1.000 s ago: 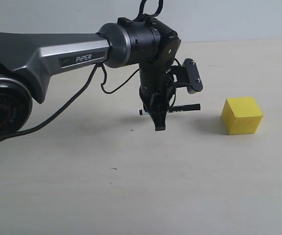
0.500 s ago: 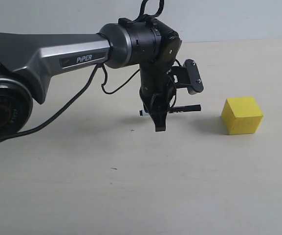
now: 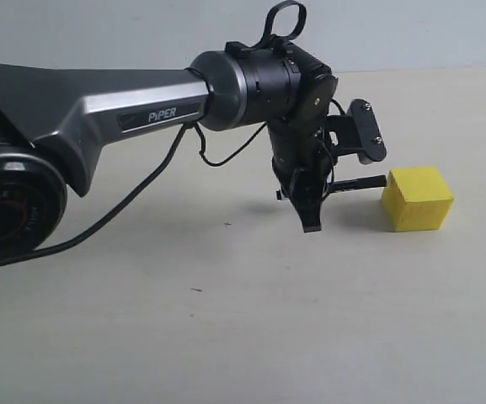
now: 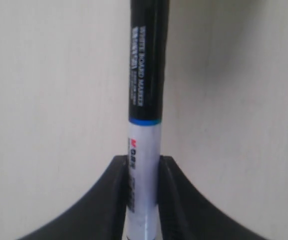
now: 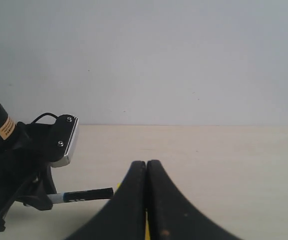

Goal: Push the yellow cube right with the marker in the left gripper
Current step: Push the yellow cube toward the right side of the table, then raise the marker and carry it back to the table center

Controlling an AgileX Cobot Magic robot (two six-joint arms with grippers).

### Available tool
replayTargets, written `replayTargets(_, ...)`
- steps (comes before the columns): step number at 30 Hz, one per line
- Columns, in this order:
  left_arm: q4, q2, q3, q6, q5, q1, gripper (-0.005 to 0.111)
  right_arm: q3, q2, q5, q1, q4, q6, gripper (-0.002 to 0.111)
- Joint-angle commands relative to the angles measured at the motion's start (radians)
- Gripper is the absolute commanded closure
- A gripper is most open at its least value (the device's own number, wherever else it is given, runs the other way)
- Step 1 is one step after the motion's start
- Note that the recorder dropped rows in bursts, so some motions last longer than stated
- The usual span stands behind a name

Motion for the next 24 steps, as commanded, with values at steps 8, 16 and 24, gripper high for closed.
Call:
replayTargets(8, 0.067, -0.002, -0.005, -0.062, 0.019, -0.021, 0.107, 0.004, -0.007, -0.006, 0.001, -0.001, -0.001, 0.108)
replayTargets(16, 0.108, -0.03, -0.005, -0.256, 0.152, 0.041, 0.107, 0.004, -0.007, -0.006, 0.001, -0.001, -0.001, 0.108)
replayTargets(24, 0.019, -0.146, 0.081, -0.472, 0.152, 0.169, 0.107, 0.004, -0.007, -0.006, 0.001, -0.001, -0.001, 0.108)
